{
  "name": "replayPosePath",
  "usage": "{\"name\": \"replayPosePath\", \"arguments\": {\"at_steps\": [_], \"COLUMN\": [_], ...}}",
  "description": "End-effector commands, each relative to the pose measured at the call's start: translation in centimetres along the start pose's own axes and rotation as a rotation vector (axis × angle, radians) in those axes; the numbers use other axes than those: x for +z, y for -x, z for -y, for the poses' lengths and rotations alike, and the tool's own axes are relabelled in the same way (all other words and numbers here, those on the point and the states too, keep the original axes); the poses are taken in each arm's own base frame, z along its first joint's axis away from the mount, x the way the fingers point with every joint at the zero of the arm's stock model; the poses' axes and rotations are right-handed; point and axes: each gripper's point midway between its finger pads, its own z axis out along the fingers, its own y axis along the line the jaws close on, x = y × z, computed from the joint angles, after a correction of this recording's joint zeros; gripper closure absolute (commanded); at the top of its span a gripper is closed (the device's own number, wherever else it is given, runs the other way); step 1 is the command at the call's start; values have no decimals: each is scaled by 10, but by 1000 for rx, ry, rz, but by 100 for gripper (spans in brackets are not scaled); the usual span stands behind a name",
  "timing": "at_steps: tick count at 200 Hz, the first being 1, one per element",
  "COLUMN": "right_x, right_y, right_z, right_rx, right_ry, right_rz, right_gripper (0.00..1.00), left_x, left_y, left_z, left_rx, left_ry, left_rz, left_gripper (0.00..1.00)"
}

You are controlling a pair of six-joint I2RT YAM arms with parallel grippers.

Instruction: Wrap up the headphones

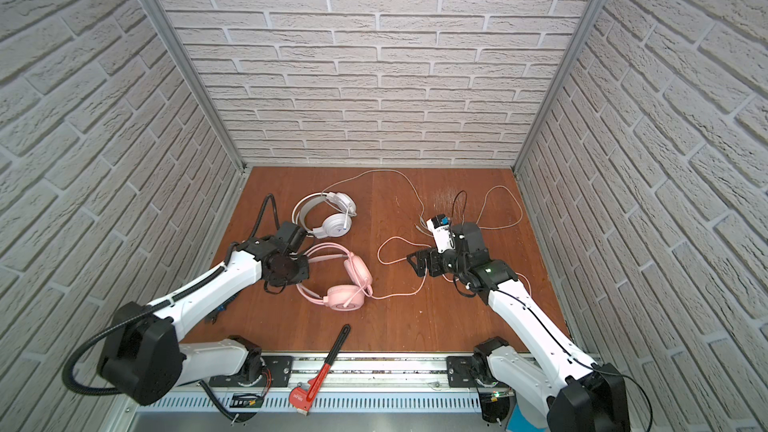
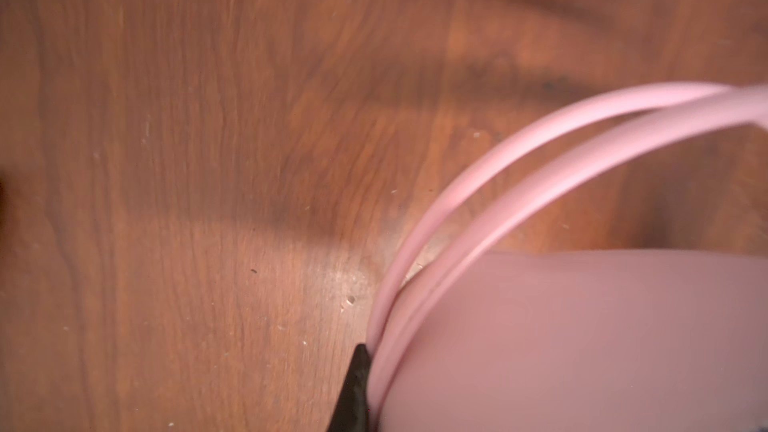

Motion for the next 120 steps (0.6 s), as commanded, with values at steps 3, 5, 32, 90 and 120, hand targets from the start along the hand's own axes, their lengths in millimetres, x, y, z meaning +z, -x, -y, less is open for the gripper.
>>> {"name": "replayPosePath", "arguments": {"at_steps": [3,5,32,90,120], "right_x": [-2,-2,1,12,20], "right_y": [15,15,16,10,4], "right_z": [-10,-10,-15,-26,-34], "right_rx": [-32,-32,-35,-26,-33], "right_ry": [34,36,69,152,180], "right_rz": [36,34,23,1,-25], "right_gripper": [0,0,0,1,2], "left_x": [-22,-23,-32,-52,-59], "left_y": [4,5,7,21,28], "left_z": [13,14,23,44,50], "left_rx": [87,89,110,101,101], "left_ry": [-75,-79,-138,-304,-342], "left_rz": [14,16,34,69,77], "left_gripper": [100,100,100,100,100]}}
